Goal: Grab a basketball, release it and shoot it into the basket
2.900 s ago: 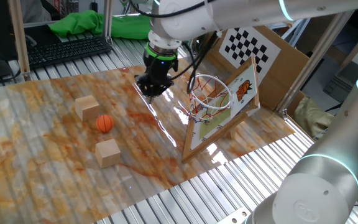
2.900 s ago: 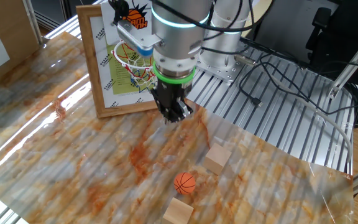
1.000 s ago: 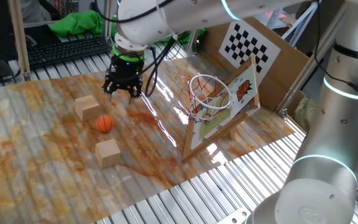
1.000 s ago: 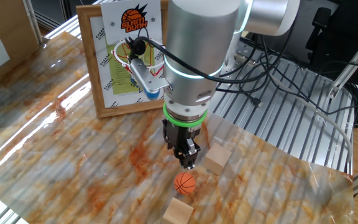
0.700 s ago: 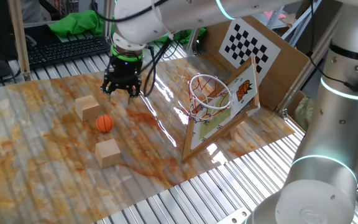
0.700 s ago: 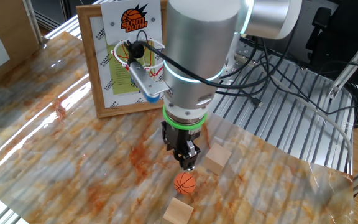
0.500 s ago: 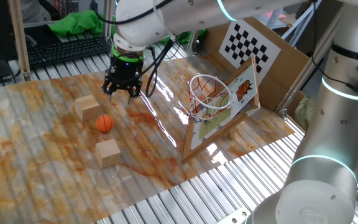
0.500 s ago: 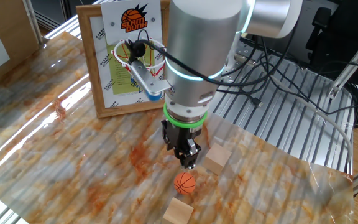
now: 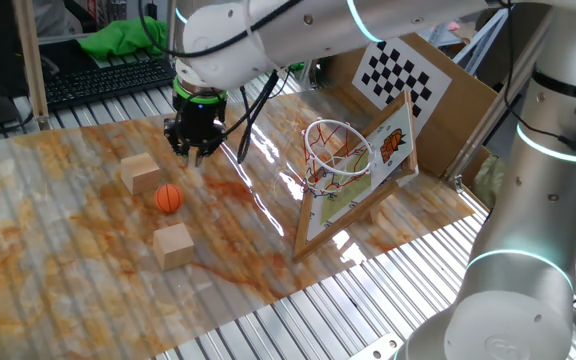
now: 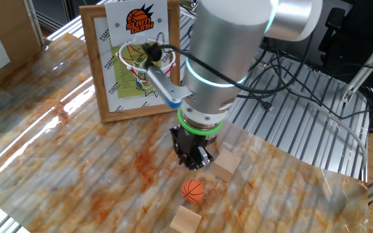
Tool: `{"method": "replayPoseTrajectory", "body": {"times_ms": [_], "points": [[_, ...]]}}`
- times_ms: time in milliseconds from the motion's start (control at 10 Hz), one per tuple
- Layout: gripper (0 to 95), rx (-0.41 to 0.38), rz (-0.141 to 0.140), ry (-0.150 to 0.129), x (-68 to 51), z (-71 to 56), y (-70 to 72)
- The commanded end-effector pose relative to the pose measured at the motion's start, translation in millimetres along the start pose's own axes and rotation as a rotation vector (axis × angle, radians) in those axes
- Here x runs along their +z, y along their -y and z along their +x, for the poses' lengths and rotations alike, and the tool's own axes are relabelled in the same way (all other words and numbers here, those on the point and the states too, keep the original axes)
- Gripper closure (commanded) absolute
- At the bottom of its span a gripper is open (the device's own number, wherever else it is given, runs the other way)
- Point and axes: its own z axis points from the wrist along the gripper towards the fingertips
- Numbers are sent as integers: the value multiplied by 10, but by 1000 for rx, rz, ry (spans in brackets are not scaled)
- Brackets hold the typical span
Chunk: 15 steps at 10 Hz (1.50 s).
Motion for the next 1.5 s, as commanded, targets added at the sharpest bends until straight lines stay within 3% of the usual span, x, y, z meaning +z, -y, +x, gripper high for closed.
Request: {"method": "replayPoseTrajectory", "body": {"times_ms": [100, 200, 600, 700, 900, 1100, 1300, 1500], "points": [[950, -27, 9, -115, 8, -7, -18], [950, -36, -10, -123, 8, -7, -18], [950, -88, -23, -109, 8, -7, -18], [950, -70, -45, -121, 8, -7, -18], [950, -86, -42, -140, 8, -7, -18], [950, -95, -55, -147, 8, -7, -18], [950, -57, -77, -178, 32, 33, -39], [570, -53, -79, -169, 81, 89, -78]]}}
